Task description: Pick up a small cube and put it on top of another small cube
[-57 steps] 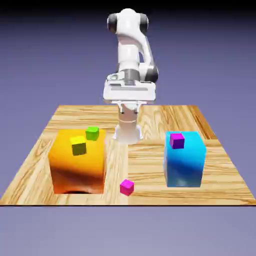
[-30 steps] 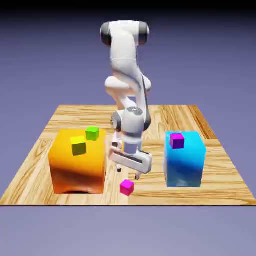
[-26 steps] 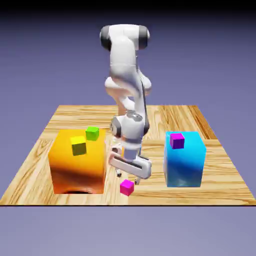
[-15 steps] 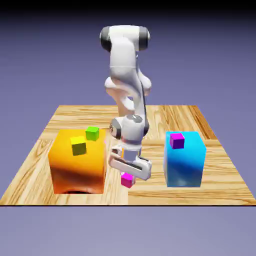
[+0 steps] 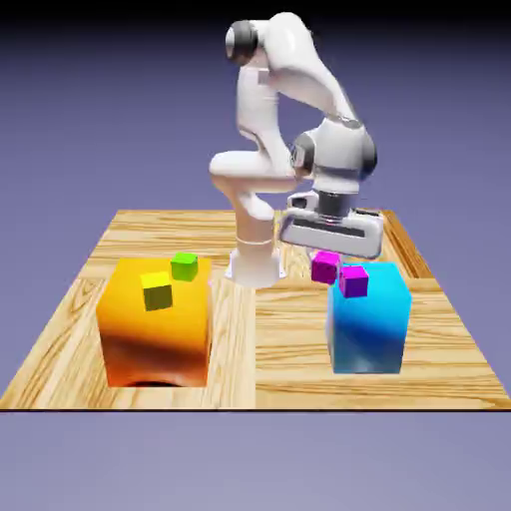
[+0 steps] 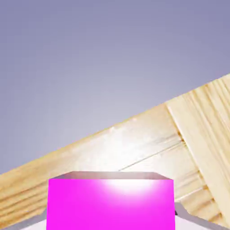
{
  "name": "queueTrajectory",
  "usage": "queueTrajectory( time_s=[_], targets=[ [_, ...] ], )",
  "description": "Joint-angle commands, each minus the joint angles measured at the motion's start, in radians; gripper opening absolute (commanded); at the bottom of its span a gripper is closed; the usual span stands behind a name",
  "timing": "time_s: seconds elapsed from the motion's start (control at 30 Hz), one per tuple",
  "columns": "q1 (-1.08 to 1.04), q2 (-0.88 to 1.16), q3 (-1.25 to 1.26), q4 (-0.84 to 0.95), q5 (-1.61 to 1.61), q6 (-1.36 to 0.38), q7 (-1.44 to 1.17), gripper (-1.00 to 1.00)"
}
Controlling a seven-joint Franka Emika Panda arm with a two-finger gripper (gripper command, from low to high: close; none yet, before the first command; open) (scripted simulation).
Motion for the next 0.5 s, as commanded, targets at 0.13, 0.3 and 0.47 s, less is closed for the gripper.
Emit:
queueTrajectory(
  time_s=[0.13, 0.3, 0.47],
  targets=[
    [-0.009, -0.015, 0.073, -0.019, 0.044, 0.006, -0.017, -1.00],
    [-0.025, 0.055, 0.098, -0.069, 0.009, 0.119, 0.014, 1.00],
    [0.004, -0.068, 0.053, 0.019, 0.070, -0.080, -0.041, 1.00]
  ],
)
